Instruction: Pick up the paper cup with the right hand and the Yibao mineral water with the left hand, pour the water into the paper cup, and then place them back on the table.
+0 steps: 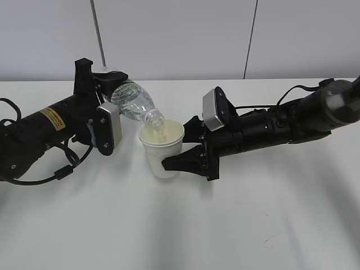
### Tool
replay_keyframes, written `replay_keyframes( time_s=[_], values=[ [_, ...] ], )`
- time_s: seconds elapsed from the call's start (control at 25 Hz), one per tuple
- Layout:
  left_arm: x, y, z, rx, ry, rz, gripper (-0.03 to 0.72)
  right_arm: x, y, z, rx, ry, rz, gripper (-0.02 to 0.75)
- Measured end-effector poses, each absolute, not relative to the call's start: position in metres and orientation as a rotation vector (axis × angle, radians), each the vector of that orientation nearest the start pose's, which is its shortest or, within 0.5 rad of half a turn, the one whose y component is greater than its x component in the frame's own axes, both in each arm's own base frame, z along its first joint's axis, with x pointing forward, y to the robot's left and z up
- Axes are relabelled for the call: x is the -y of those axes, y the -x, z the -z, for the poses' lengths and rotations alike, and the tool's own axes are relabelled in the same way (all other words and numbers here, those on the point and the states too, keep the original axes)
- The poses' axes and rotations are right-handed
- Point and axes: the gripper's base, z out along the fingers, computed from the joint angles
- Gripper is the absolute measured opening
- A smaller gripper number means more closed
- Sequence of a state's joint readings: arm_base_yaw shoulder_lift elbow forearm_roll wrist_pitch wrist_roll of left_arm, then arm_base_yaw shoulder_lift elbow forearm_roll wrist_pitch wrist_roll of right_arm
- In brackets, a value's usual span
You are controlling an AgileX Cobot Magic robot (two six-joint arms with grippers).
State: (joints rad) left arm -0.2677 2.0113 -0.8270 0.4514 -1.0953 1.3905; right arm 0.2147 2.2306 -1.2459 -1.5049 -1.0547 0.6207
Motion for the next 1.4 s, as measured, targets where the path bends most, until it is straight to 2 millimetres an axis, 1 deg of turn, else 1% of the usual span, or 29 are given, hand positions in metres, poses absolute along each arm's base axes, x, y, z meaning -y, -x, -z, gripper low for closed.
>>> replay_keyframes(
  time_s=[0.52,1.4],
  values=[
    [0.1326,-0.3506,-0.1457,-0.67,-1.516,-0.755,0.391,-0.1641,-0.3815,-0.107,-1.474,1.416,-0.847,0.499],
    [0.1328,-0.3505,-0.1469,-0.639,-1.519,-0.782,0.376,-0.164,-0.3813,-0.1068,-1.472,1.42,-0.846,0.498]
  ],
)
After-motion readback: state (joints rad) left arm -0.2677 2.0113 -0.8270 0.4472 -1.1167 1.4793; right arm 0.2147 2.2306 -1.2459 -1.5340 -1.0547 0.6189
